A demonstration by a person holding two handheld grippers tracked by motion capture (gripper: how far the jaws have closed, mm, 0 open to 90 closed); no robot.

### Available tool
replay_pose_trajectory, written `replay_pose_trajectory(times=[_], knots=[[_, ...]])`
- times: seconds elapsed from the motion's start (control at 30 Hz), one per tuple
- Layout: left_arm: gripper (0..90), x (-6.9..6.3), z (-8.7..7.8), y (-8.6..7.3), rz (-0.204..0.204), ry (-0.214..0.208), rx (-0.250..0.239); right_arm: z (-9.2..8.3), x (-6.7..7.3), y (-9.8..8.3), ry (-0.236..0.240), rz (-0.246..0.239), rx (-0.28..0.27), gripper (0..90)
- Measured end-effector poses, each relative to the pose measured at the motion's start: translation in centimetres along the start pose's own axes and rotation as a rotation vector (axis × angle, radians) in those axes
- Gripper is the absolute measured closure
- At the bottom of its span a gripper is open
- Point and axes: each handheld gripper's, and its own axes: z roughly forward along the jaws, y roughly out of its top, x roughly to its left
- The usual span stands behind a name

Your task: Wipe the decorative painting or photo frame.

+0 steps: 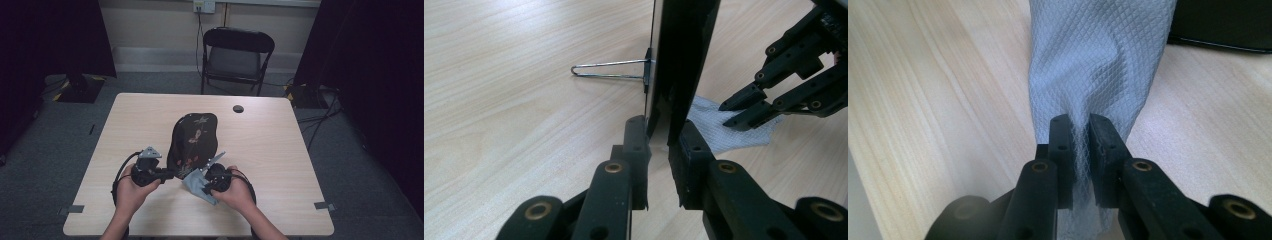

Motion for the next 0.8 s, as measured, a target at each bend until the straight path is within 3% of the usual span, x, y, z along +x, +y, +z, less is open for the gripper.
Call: replay_pose_trajectory(times=[0.17,0.37,0.63,0.8], knots=[[77.3,0.3,0.0,-0.2,-0.020,-0.021,-0.009,-1.0,0.3,0.3,-0.003,-0.011,-0.022,81.8],[75.7,0.3,-0.2,-0.3,-0.011,-0.009,-0.001,-3.6,0.9,1.3,-0.015,-0.042,-0.071,81.9],[76.0,0.3,-0.6,-0.4,-0.002,-0.009,0.006,-7.5,2.0,3.7,-0.036,-0.083,-0.170,81.8],[78.3,0.3,-0.6,-0.4,0.012,-0.006,0.008,-8.2,2.6,5.3,-0.030,-0.095,-0.201,81.8]])
